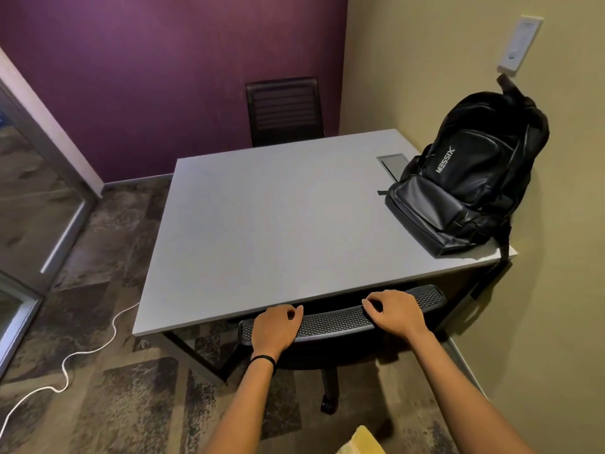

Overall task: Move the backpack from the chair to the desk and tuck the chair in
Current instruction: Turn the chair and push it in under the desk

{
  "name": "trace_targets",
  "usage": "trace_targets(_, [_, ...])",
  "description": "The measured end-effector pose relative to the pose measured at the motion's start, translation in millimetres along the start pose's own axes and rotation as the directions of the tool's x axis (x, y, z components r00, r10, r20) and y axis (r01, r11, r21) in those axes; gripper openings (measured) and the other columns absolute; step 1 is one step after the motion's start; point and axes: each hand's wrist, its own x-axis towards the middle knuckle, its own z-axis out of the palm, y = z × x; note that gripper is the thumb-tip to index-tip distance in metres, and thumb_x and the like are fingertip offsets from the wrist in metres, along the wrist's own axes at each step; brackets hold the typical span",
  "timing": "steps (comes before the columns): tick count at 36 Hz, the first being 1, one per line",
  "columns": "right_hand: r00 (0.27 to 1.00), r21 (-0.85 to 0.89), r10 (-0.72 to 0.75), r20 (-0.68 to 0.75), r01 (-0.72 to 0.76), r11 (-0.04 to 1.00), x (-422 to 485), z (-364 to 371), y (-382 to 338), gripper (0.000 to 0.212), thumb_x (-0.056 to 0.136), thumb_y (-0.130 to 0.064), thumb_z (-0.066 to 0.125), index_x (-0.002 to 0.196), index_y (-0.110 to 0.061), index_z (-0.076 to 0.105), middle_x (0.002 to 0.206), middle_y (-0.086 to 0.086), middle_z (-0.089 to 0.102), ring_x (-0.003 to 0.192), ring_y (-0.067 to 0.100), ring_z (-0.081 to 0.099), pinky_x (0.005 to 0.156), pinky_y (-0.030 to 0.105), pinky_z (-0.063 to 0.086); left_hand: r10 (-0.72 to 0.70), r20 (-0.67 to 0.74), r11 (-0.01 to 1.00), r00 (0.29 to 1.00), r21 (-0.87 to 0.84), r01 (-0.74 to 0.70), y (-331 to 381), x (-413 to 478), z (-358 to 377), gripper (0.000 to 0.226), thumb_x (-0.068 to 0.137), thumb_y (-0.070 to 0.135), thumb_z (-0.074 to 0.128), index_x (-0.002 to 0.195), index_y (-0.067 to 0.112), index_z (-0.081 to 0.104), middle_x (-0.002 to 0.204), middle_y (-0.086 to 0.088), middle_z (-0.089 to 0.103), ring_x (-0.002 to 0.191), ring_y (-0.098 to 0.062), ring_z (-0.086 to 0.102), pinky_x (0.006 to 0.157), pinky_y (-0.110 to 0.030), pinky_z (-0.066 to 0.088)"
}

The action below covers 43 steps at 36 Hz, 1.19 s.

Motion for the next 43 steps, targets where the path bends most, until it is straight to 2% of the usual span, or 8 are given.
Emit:
trace_targets(3, [1.000,-0.005,-0.021,-0.005,0.021,1.000,12.0,-0.7,8.6,0.036,0.090,-0.051,0.042,0.097,-0.029,0.071,0.090,-0.008,0.074,0.083,0.011,0.066,0.056,0.020,0.034,0.004,-0.002,1.000,1.000,-0.010,-0.004,5.9,8.9,1.9,0.038,0.094,0.054,0.033,0.068,0.027,0.043,0.068,0.003,0.051,0.064,-0.018,0.049,0.061,-0.029,0.039])
trace_targets(6, [1.000,-0.003,-0.030,-0.003,0.030,1.000,24.4,-2.9,17.1,0.037,0.090,-0.050,0.044,0.094,-0.026,0.072,0.088,-0.007,0.075,0.080,0.013,0.067,0.054,0.021,0.035,-0.016,0.001,1.000,1.000,-0.026,0.016,13.8,17.5,2.9,0.046,0.094,0.051,0.036,0.071,0.020,0.061,0.082,-0.006,0.072,0.076,-0.024,0.064,0.067,-0.031,0.046])
trace_targets(11, [0.999,0.005,-0.044,0.002,0.044,0.999,32.3,-1.1,30.9,0.037,0.090,-0.050,0.042,0.091,-0.028,0.071,0.084,-0.007,0.073,0.076,0.011,0.065,0.049,0.015,0.027,-0.026,0.031,1.000,0.999,-0.002,0.026,26.5,27.4,9.1,0.037,0.095,0.051,0.035,0.072,0.027,0.050,0.084,-0.005,0.072,0.083,-0.023,0.067,0.072,-0.032,0.051])
trace_targets(13, [0.999,0.011,-0.048,-0.018,0.048,0.999,30.0,2.2,33.7,0.037,0.089,-0.050,0.041,0.087,-0.029,0.071,0.079,-0.006,0.072,0.071,0.009,0.063,0.048,0.012,0.022,-0.038,0.025,0.999,0.999,0.018,0.037,27.3,28.0,12.1,0.043,0.095,0.051,0.035,0.073,0.023,0.060,0.084,-0.004,0.072,0.083,-0.022,0.067,0.073,-0.032,0.052])
trace_targets(15, [0.999,0.014,-0.040,-0.032,0.041,0.999,29.4,2.2,34.1,0.036,0.089,-0.049,0.042,0.082,-0.028,0.070,0.074,-0.006,0.070,0.068,0.008,0.061,0.048,0.009,0.018,-0.053,0.010,0.998,0.999,0.016,0.052,27.3,28.6,14.3,0.050,0.094,0.051,0.036,0.086,0.017,0.071,0.092,-0.005,0.075,0.084,-0.022,0.067,0.074,-0.032,0.052])
trace_targets(22, [0.998,0.028,-0.066,-0.008,0.066,0.997,33.4,-2.0,31.2,0.038,0.091,-0.048,0.039,0.082,-0.025,0.068,0.078,-0.004,0.071,0.070,0.011,0.061,0.046,0.012,0.019,-0.058,0.035,0.998,0.998,0.029,0.057,27.7,30.4,8.9,0.047,0.094,0.054,0.036,0.100,0.024,0.071,0.104,0.000,0.074,0.092,-0.021,0.067,0.078,-0.030,0.051])
trace_targets(31, [0.996,0.078,-0.039,0.082,0.033,0.996,33.2,0.3,32.2,0.039,0.093,-0.046,0.038,0.097,-0.023,0.070,0.094,-0.002,0.073,0.084,0.016,0.065,0.063,0.023,0.039,-0.070,-0.165,0.996,0.984,-0.058,0.062,32.6,11.2,9.5,0.054,0.096,0.049,0.033,0.077,0.015,0.070,0.075,-0.003,0.073,0.068,-0.018,0.064,0.064,-0.036,0.053])
trace_targets(43, [0.994,0.090,-0.053,0.094,0.045,0.995,35.8,-3.2,30.7,0.040,0.093,-0.043,0.036,0.094,-0.022,0.070,0.088,0.002,0.073,0.077,0.017,0.065,0.061,0.022,0.038,0.023,-0.233,0.999,0.972,0.033,-0.016,28.1,10.8,11.5,0.066,0.084,0.057,0.015,0.072,0.016,0.066,0.069,-0.002,0.070,0.064,-0.020,0.064,0.056,-0.034,0.050])
